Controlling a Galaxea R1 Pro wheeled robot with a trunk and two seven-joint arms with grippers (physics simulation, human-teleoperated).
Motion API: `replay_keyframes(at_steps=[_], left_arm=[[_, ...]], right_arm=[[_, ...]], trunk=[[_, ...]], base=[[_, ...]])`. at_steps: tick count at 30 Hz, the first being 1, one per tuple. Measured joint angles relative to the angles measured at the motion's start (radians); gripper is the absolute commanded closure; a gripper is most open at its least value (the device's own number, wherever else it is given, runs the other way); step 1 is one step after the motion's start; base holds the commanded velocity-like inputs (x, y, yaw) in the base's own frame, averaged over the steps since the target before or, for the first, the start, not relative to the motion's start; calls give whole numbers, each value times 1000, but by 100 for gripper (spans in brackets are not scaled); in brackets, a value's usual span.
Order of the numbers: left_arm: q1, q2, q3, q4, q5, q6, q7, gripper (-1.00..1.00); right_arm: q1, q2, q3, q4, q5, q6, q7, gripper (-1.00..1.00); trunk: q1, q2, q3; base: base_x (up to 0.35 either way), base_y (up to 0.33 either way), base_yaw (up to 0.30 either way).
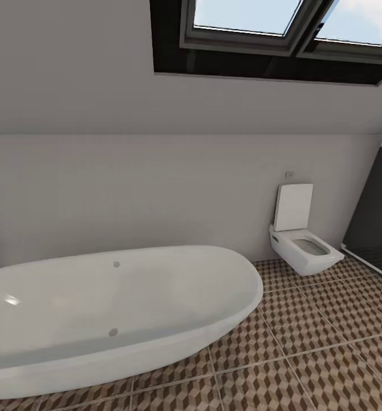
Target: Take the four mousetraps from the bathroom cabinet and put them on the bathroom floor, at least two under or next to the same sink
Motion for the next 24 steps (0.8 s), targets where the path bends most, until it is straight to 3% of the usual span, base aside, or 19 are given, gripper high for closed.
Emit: replay_keyframes(at_steps=[24], left_arm=[[0, -15, -1, 0, 2, -11, 0, -100]], right_arm=[[-2, 0, 2, 0, 2, -5, 2, -100]], trunk=[[0, 0, 0]], base=[[0, 0, 0]])
